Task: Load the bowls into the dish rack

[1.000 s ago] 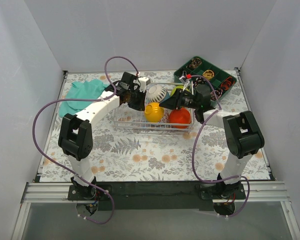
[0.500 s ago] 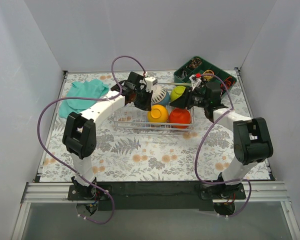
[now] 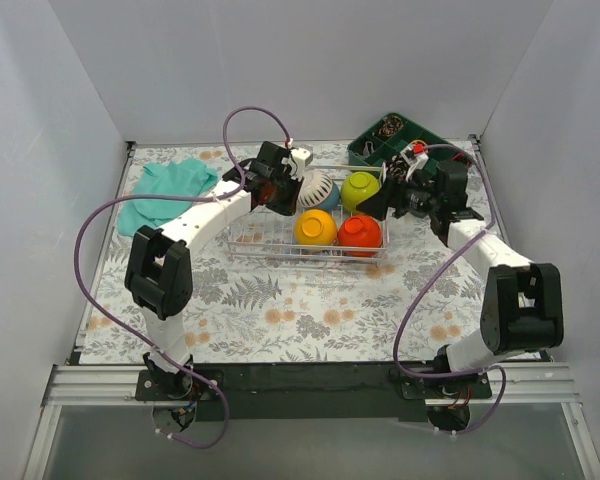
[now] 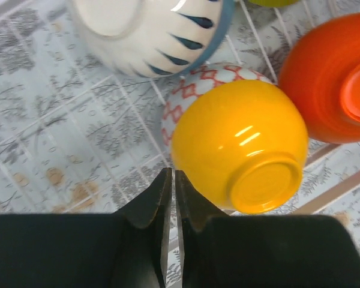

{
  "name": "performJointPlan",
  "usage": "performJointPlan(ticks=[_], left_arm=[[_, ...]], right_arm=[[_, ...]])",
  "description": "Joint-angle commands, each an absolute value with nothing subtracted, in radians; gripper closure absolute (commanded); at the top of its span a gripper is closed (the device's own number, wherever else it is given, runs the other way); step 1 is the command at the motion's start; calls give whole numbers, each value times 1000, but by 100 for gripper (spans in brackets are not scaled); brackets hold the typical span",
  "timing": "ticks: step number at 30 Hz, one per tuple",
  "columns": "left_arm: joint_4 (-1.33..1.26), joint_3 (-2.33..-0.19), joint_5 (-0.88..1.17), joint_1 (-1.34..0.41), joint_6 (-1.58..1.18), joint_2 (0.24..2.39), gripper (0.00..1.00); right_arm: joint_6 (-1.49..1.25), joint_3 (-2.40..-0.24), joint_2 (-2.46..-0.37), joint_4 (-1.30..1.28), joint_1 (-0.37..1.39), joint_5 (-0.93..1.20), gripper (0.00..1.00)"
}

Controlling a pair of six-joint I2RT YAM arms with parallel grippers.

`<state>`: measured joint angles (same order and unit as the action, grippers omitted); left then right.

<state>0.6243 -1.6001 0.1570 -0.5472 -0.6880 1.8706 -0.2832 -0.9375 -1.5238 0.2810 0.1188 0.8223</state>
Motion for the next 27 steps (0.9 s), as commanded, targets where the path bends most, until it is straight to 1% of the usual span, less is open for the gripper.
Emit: performJointPlan(ticks=[1,3,4,5,7,8,9,11,15,19,27], left_arm=[[588,-1620,-60,-542,-609,1712,72],[554,-1615,-106,-537,-548,1681,52],[540,-1614,-127,-535,-534,1669,33],[528,-1615,-143,-532,-523,1648,27],[502,-1617,-150,-519,-511,1631,16],[499,-1623,-153,-500,-512,1618,8],[492,-1626,-155,-491,-517,1614,2],[482,-1617,-163,-447,-529,1603,2],[457,-1595,-167,-342,-578,1572,2],[450,-1549,-149,-226,-629,1537,2],[446,-1402,-132,-146,-680,1474,2]], right_arm=[[-106,-1026,-1384,22,60,623,1],[-14,-1080,-1338,-79,40,504,1],[32,-1092,-1324,-147,37,461,1],[81,-1095,-1306,-173,37,375,1],[104,-1083,-1243,-201,31,289,1],[104,-1080,-1223,-233,31,199,1],[103,-1080,-1198,-254,29,158,1],[89,-1088,-1184,-346,31,54,1],[45,-1069,-1132,-471,9,5,1],[23,-1039,-1069,-543,11,-81,1],[34,-1016,-967,-592,9,-166,1]])
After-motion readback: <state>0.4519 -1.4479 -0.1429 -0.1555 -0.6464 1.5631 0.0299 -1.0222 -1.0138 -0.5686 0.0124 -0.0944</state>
